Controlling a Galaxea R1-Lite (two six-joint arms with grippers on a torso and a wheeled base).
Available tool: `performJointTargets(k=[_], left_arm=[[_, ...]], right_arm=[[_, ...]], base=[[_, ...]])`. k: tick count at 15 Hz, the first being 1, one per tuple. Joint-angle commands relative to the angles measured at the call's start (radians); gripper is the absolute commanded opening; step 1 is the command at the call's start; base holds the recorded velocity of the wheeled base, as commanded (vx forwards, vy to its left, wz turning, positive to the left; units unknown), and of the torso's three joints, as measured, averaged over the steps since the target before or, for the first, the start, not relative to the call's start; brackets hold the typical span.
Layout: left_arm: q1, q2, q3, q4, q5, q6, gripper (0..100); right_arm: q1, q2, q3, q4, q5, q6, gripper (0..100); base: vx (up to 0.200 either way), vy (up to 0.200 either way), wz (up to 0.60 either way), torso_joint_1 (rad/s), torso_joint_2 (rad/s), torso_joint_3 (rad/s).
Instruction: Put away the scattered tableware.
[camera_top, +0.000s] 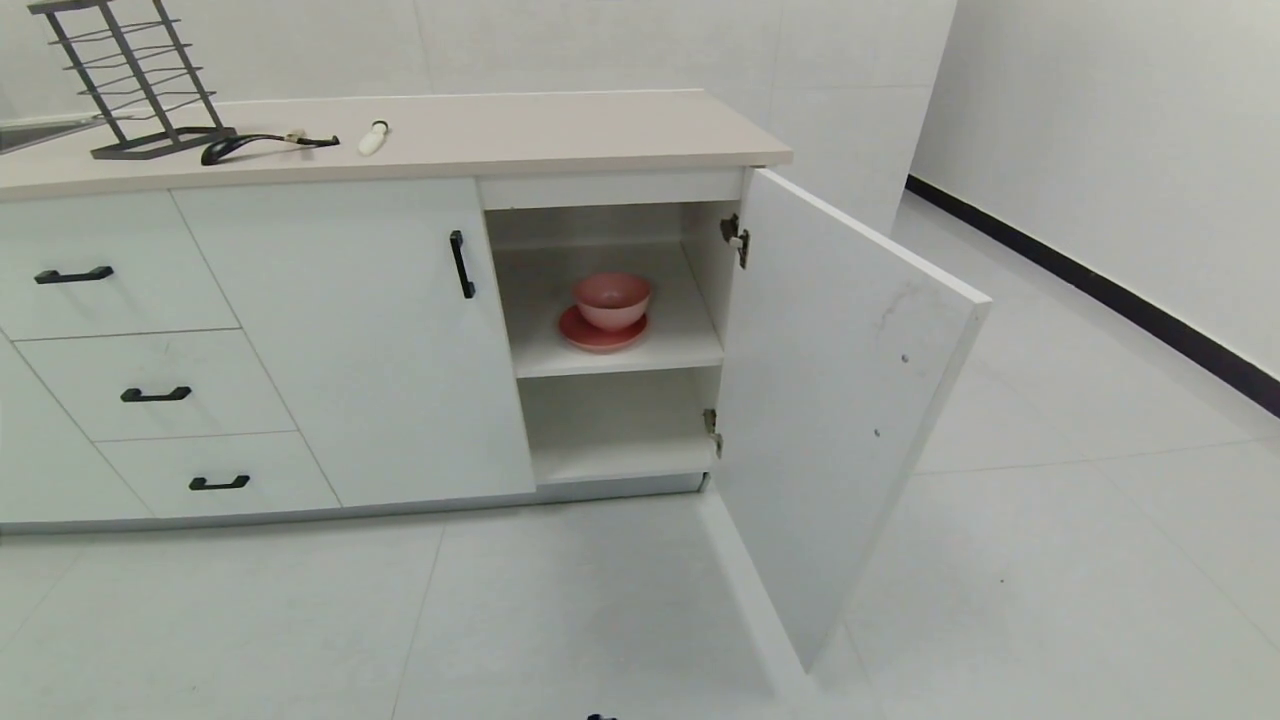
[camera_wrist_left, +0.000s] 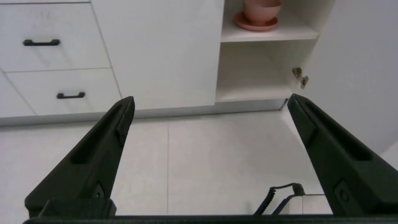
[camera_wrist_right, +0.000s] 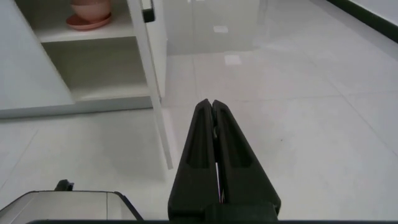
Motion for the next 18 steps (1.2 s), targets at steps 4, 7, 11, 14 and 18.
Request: performJointTargets(k=[4,7,11,14,18], left_arm=[[0.0,0.0,0.0,0.0,-0.001,0.002,100],[0.0,0.0,0.0,0.0,-0.001,0.002,100],[0.0,0.0,0.0,0.0,-0.001,0.0,100],[0.0,0.0,0.0,0.0,-0.001,0.0,100],[0.0,0.0,0.0,0.0,-0.001,0.0,100]], right_arm=[[0.021,-0.05,0.0,0.0,0.0,0.0,0],[0.02,-0.05,0.0,0.0,0.0,0.002,0],[0.02,-0.05,0.0,-0.065,-0.001,-0.002,0],[0.023,-0.01,-0.054,-0.235,0.052,-0.021,0],[0.026,0.374,-0.27,-0.25,0.201,-0.08,0]], base=[[0.0,0.0,0.0,0.0,0.0,0.0],[0.0,0.0,0.0,0.0,0.0,0.0],[0.0,0.0,0.0,0.0,0.0,0.0],[0.0,0.0,0.0,0.0,0.0,0.0],[0.0,-0.1,0.0,0.001,0.0,0.002]])
